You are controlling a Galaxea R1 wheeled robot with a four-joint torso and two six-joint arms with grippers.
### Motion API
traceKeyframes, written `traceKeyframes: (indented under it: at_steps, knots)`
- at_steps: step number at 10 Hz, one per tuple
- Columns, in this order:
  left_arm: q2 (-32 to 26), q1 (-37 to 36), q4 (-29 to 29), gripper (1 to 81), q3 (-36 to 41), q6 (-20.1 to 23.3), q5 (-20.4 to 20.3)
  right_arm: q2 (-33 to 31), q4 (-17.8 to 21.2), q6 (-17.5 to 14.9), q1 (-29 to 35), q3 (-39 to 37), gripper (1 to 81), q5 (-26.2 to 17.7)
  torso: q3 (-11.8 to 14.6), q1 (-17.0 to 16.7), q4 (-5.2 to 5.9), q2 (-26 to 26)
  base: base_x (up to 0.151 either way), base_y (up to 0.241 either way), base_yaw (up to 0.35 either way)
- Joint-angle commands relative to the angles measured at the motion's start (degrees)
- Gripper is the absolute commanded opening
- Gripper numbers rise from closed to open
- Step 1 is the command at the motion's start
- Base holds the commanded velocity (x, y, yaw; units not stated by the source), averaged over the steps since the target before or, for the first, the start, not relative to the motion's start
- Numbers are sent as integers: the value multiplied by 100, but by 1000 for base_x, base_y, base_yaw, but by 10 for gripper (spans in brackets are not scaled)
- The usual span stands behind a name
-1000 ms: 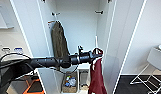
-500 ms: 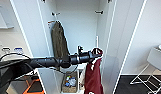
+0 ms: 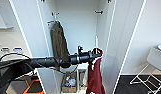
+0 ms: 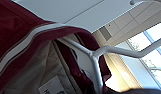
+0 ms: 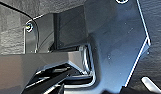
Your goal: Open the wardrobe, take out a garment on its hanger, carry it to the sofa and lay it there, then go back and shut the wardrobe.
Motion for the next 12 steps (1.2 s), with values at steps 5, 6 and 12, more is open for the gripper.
traceKeyframes:
  at_steps: [5,6,12]
  knots:
    - [-311,-1113,148,10,178,76,-520,-210,-33,-64,182,314,811,-327,0,0,0,2,0,0,-200]
    - [-417,-1113,192,10,248,76,-494,-447,-33,-82,165,629,811,-327,0,0,0,2,0,0,-204]
    - [-1103,-1034,297,10,793,85,-319,-1371,-120,-99,-73,1326,811,-319,0,0,0,2,0,0,-204]
